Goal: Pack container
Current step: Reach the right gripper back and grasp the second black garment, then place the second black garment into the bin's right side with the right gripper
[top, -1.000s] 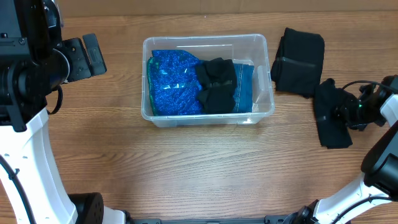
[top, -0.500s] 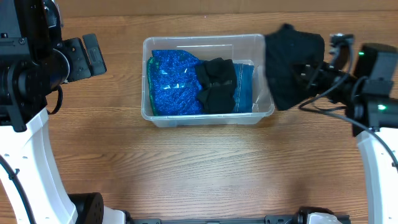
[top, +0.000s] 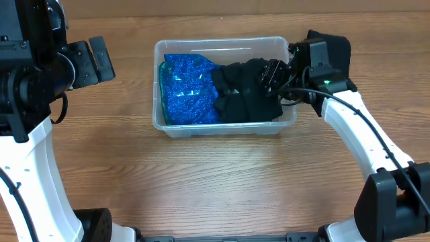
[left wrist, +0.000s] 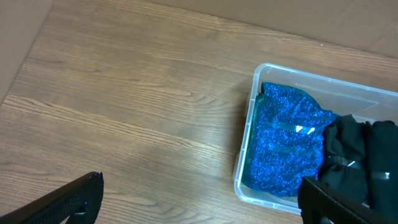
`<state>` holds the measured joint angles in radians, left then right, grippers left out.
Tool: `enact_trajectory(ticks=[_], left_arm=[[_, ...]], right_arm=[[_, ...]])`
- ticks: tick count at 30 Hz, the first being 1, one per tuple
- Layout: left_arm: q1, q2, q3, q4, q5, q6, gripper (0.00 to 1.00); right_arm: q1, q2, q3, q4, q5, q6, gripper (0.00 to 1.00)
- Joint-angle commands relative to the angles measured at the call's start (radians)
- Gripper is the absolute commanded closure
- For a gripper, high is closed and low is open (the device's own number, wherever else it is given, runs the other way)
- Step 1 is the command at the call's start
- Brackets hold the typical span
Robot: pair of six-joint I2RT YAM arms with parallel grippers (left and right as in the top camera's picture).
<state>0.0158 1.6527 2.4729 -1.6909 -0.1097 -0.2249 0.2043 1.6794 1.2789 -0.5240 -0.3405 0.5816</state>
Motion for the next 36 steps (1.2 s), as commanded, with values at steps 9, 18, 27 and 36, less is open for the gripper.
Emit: enact_trajectory(ticks=[9, 18, 27, 36], left_arm=[[0.004, -0.010, -0.004, 0.002, -0.012, 0.023, 0.00], [0.004, -0.010, -0.004, 0.002, -0.012, 0.023, 0.00], [0.004, -0.010, -0.004, 0.002, -0.012, 0.023, 0.00], [0.004, -0.010, -0.004, 0.002, -0.012, 0.023, 0.00]], right_arm=[[0.091, -0.063, 0.245, -0.301, 0.301, -0.185, 0.74], [0.102, 0.290, 0.215, -0.295, 0.347, -0.085, 0.87], [0.080, 0.072, 0.476, -0.444, 0.347, -0.246, 0.21], [-0.383, 0.107, 0.461, -0.452, 0.216, -0.246, 0.00]])
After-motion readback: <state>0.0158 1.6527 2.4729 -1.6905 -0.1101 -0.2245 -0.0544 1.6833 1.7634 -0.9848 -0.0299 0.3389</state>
